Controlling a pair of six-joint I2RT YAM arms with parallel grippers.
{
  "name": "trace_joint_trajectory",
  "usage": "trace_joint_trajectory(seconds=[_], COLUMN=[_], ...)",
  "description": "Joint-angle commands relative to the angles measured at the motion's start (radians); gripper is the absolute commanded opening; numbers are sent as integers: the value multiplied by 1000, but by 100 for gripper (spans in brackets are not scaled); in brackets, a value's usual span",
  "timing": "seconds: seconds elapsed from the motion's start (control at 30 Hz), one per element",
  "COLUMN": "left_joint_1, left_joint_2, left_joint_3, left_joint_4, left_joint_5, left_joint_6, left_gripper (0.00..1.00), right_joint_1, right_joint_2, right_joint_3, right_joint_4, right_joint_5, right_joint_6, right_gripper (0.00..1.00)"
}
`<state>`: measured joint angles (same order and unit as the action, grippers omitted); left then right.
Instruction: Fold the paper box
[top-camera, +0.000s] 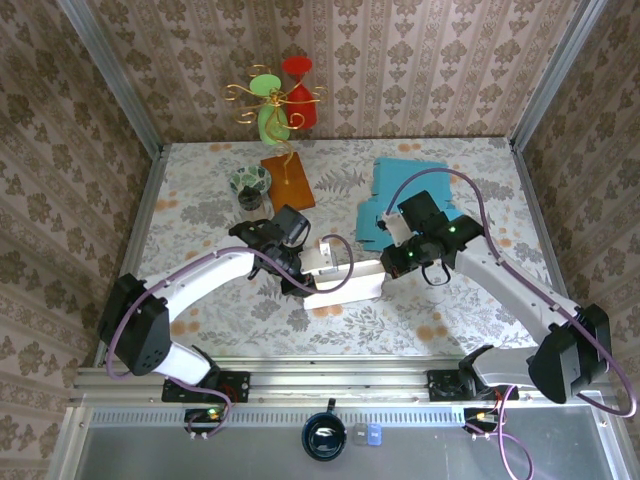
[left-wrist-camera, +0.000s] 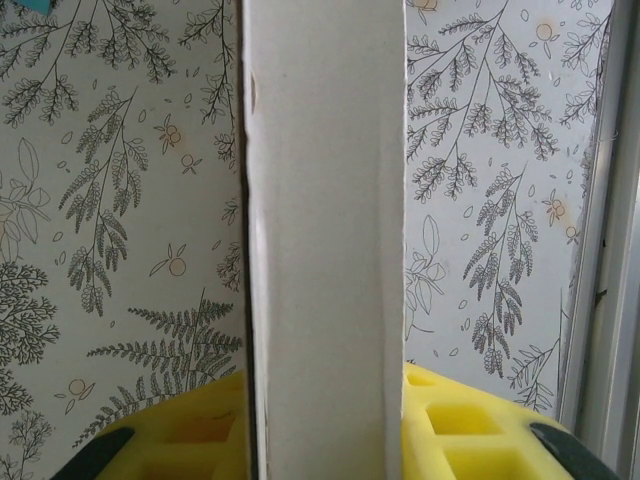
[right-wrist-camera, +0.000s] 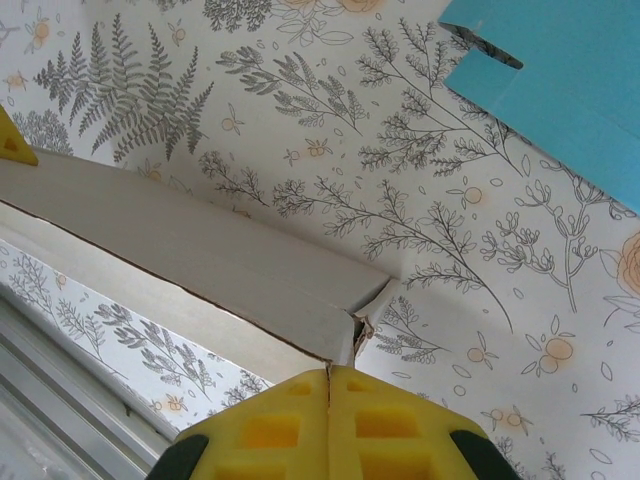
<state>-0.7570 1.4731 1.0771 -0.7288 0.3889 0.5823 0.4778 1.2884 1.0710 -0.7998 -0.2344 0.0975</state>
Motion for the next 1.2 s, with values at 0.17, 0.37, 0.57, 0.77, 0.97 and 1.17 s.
trace_joint_trajectory(seconds=[0.17, 0.37, 0.57, 0.77, 0.97, 1.17], left_joint_1=[7, 10, 15, 22, 24, 31], left_joint_2=[22, 22, 21, 18, -2, -65], left_joint_3=[20, 19, 15, 14, 6, -30], left_joint_4=[-10, -4, 4, 12, 41, 98], left_joint_5=[-12, -13, -4, 1, -14, -25], left_joint_6=[-30, -38, -47, -59, -98, -192], left_gripper=[23, 23, 23, 25, 38, 46], right_joint_1=[22, 40, 56, 70, 85, 100], right_joint_2=[-29, -52, -98, -130, -120, -115], right_joint_3=[-57, -94, -158, -187, -177, -163], right_joint_4=[57, 94, 127, 148, 155, 159], right_joint_5=[4, 43, 91, 130, 148, 165], right_joint_6=[94, 123, 112, 106, 119, 143], right_gripper=[0, 0, 0, 0, 0, 0])
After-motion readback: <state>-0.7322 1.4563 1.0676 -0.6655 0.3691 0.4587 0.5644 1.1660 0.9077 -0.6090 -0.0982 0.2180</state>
